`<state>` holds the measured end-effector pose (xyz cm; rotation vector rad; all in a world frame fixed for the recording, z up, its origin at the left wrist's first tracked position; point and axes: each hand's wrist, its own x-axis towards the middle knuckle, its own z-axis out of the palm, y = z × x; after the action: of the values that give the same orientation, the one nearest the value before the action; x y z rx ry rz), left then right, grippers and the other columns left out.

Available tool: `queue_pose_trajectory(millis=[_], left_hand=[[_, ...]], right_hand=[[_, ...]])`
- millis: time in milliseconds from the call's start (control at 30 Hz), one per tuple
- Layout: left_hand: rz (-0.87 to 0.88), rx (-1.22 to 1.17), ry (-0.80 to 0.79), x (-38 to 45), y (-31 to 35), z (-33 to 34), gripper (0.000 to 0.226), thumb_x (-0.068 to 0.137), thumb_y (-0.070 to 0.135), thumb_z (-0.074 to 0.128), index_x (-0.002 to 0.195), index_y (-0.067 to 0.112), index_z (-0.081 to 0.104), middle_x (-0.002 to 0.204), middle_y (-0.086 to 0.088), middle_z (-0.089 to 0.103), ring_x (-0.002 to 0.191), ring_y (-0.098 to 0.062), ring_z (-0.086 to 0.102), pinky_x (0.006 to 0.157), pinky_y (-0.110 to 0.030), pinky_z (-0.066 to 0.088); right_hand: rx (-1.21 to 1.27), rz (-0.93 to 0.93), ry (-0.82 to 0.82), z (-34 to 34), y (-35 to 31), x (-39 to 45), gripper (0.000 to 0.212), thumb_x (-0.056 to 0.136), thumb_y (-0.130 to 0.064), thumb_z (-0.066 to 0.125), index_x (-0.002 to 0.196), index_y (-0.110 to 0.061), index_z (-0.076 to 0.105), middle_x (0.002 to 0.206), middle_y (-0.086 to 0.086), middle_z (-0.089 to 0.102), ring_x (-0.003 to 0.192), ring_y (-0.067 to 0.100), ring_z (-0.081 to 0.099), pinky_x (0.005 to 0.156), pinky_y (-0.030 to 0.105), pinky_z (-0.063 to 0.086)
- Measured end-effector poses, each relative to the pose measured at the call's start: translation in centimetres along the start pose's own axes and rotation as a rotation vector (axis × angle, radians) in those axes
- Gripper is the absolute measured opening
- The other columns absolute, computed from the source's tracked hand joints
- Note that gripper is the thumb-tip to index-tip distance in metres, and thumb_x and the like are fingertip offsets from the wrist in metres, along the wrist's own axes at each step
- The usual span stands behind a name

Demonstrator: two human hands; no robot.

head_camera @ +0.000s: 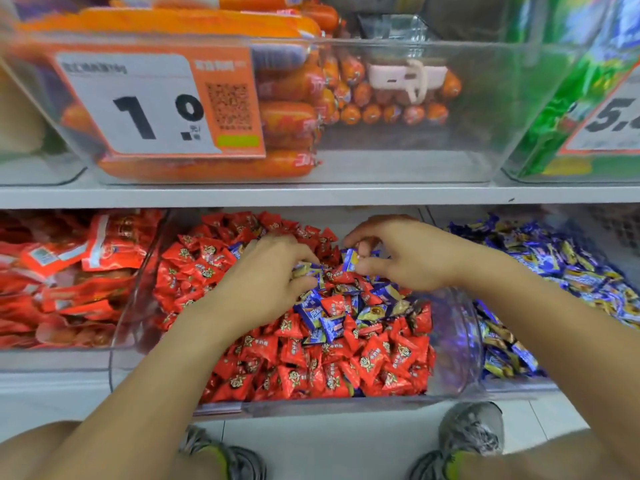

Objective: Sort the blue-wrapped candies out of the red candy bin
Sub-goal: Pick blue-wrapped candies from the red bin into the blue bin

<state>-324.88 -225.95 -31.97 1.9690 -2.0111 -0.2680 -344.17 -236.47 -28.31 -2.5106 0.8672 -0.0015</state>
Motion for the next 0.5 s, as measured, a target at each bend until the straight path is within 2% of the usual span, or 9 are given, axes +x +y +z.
queue_pose_trajectory(millis=[67, 133, 167, 233, 267, 300, 333, 400, 500], left_hand=[[-0.033, -0.198, 0.071, -0.6, -0.4, -1.0, 0.020, 0.089, 0.032, 0.068, 0.108, 0.025, 0.069, 0.097, 0.010, 0.066, 0.091, -0.004, 0.059, 0.078, -0.019, 0.042], [-0.064, -0.355, 0.081, -1.0, -0.5, -1.8, 0.011, 0.092, 0.032, 0.065, 0.101, 0.027, 0.067, 0.087, 0.013, 0.067, 0.076, 0.002, 0.061, 0.067, -0.012, 0.043], [-0.073, -0.425, 0.070, -1.2, -0.4, -2.1, 0.007, 0.093, 0.033, 0.062, 0.096, 0.029, 0.067, 0.080, 0.009, 0.068, 0.069, -0.003, 0.062, 0.063, -0.018, 0.046], [-0.091, -0.566, 0.018, -1.5, -0.2, -2.3, 0.008, 0.096, 0.029, 0.059, 0.094, 0.031, 0.067, 0.072, 0.002, 0.068, 0.056, -0.026, 0.058, 0.050, -0.033, 0.047], [-0.094, -0.613, -0.022, -1.5, 0.1, -2.3, 0.012, 0.096, 0.025, 0.058, 0.095, 0.033, 0.068, 0.066, 0.003, 0.065, 0.049, -0.032, 0.048, 0.043, -0.031, 0.040], [-0.089, -0.635, -0.073, -1.4, 0.3, -2.2, 0.017, 0.096, 0.020, 0.058, 0.096, 0.034, 0.068, 0.056, 0.002, 0.057, 0.043, -0.028, 0.036, 0.040, -0.027, 0.031], [-0.083, -0.631, -0.125, -1.4, 0.6, -1.9, 0.021, 0.096, 0.016, 0.057, 0.096, 0.033, 0.069, 0.048, 0.003, 0.045, 0.041, -0.021, 0.029, 0.040, -0.024, 0.025], [-0.092, -0.562, -0.165, -1.2, 1.3, -1.3, 0.025, 0.094, 0.013, 0.054, 0.090, 0.032, 0.070, 0.047, 0.004, 0.035, 0.041, -0.014, 0.026, 0.042, -0.024, 0.023], [-0.004, -0.226, -0.060, -1.4, 2.0, -0.1, 0.017, 0.093, 0.027, 0.055, 0.093, 0.034, 0.070, 0.062, 0.013, 0.050, 0.051, -0.004, 0.044, 0.052, -0.019, 0.034]], right_hand=[[-0.003, -0.017, 0.012, -0.4, -0.2, -0.3, 0.025, 0.094, -0.026, 0.065, 0.118, -0.022, 0.064, 0.095, -0.014, 0.061, 0.085, 0.000, 0.058, 0.073, 0.010, 0.041], [0.009, -0.009, -0.052, -0.6, -0.3, -0.6, 0.017, 0.094, -0.021, 0.061, 0.111, -0.024, 0.064, 0.078, -0.021, 0.059, 0.069, -0.006, 0.056, 0.065, 0.008, 0.040], [0.005, 0.004, -0.112, -0.7, -0.4, -0.7, 0.017, 0.095, -0.018, 0.057, 0.109, -0.026, 0.062, 0.071, -0.020, 0.061, 0.061, -0.003, 0.055, 0.062, 0.011, 0.041], [-0.025, 0.037, -0.217, -0.4, -0.5, -0.9, 0.022, 0.096, -0.016, 0.047, 0.111, -0.028, 0.058, 0.079, -0.011, 0.066, 0.063, 0.006, 0.058, 0.066, 0.025, 0.048], [-0.053, 0.046, -0.253, -0.2, -0.6, -0.9, 0.022, 0.097, -0.017, 0.046, 0.111, -0.028, 0.058, 0.084, -0.007, 0.066, 0.067, 0.008, 0.059, 0.067, 0.027, 0.049], [-0.096, 0.048, -0.288, 0.0, -0.7, -1.0, 0.019, 0.096, -0.021, 0.049, 0.110, -0.028, 0.059, 0.088, -0.007, 0.064, 0.070, 0.008, 0.057, 0.068, 0.026, 0.047], [-0.160, 0.038, -0.315, 0.3, -0.8, -1.0, 0.016, 0.095, -0.028, 0.055, 0.109, -0.027, 0.061, 0.091, -0.009, 0.061, 0.076, 0.007, 0.054, 0.070, 0.025, 0.045], [-0.321, 0.014, -0.367, 0.8, -0.8, -0.9, 0.027, 0.087, -0.042, 0.068, 0.108, -0.027, 0.063, 0.093, -0.012, 0.051, 0.087, 0.008, 0.045, 0.075, 0.026, 0.040], [-0.421, -0.007, -0.368, 1.7, -0.6, -0.7, 0.029, 0.085, -0.043, 0.072, 0.106, -0.024, 0.067, 0.093, -0.011, 0.050, 0.093, 0.008, 0.040, 0.077, 0.025, 0.036]])
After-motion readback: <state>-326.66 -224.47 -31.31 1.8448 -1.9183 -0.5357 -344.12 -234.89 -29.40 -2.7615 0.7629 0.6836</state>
